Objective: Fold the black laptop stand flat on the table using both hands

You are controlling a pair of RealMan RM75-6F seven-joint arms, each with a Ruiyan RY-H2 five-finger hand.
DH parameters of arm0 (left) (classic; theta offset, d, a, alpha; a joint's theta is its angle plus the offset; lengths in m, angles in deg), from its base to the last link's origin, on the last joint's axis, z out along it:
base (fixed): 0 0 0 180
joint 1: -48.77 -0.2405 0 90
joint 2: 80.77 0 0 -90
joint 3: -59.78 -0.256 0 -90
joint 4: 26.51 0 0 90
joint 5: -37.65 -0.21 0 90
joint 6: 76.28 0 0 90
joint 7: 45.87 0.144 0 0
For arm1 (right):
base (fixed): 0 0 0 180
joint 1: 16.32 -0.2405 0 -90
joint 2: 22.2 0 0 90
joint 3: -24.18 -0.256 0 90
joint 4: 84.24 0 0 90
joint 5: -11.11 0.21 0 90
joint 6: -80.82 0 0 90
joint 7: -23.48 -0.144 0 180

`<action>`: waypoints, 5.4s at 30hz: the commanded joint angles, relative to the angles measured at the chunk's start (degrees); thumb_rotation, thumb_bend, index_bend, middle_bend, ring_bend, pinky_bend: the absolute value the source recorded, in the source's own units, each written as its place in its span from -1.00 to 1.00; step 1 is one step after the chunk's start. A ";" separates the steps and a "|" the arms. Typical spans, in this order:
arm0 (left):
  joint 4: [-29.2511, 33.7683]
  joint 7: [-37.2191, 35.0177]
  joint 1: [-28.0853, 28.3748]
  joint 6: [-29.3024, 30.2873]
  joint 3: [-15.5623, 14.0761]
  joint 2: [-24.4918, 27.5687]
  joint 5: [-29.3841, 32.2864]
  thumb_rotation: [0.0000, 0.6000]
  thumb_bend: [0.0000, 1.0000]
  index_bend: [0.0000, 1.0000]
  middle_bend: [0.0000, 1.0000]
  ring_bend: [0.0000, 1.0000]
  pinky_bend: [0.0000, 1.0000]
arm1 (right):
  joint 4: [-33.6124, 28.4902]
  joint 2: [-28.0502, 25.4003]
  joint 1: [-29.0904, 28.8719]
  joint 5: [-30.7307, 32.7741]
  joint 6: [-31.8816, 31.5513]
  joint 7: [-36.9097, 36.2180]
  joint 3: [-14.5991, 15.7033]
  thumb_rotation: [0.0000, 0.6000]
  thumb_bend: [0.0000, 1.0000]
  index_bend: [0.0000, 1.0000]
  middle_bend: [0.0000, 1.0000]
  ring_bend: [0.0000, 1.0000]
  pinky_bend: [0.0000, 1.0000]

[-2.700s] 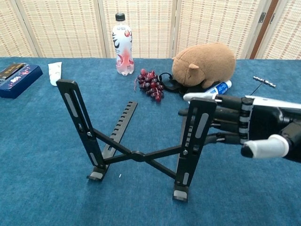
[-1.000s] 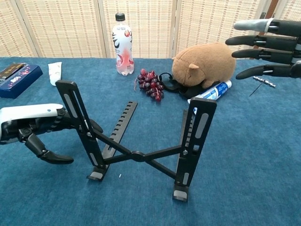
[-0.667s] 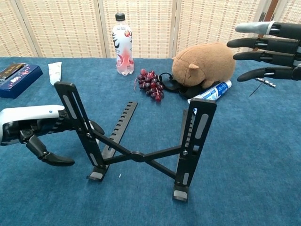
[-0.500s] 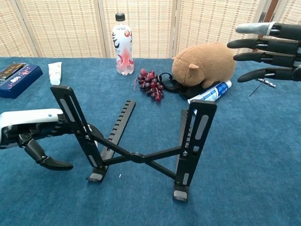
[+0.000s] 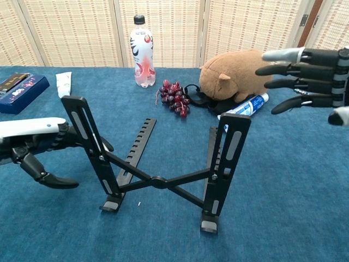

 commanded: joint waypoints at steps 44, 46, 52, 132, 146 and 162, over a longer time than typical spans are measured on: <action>0.40 26.44 -7.55 12.45 7.11 8.57 3.98 1.00 -0.56 -0.60 -0.65 -0.69 -1.00 | 2.29 12.18 -3.84 21.97 5.58 45.62 -16.14 1.00 -0.94 -1.00 -1.00 -1.00 -0.82; -0.83 28.24 -6.79 11.23 7.46 7.77 4.35 1.00 -0.56 -0.60 -0.65 -0.69 -1.00 | 3.60 11.75 -2.83 18.61 2.64 49.60 -15.35 1.00 -0.94 -1.00 -1.00 -1.00 -0.82; -4.86 33.34 -4.53 7.32 7.51 4.80 4.64 1.00 -0.55 -0.60 -0.65 -0.69 -1.00 | 7.29 10.64 -1.63 10.91 1.39 59.52 -10.97 1.00 -0.94 -1.00 -1.00 -1.00 -0.84; -33.13 30.66 10.08 -11.73 15.78 -27.38 17.78 1.00 -0.56 -0.62 -0.67 -0.70 -1.00 | 39.66 41.99 -0.40 3.20 -3.75 78.65 -7.75 1.00 -1.00 -1.00 -1.00 -1.00 -1.00; -33.82 30.08 10.13 -12.18 16.07 -27.60 18.53 1.00 -0.56 -0.62 -0.67 -0.70 -1.00 | 43.42 44.39 -1.16 2.39 -3.81 78.17 -7.52 1.00 -1.00 -1.00 -1.00 -1.00 -1.00; -33.35 30.17 10.16 -13.02 16.10 -28.04 19.29 1.00 -0.56 -0.62 -0.67 -0.70 -1.00 | 51.27 50.21 -2.19 0.91 -8.28 76.40 -8.41 1.00 -1.00 -1.00 -1.00 -1.00 -1.00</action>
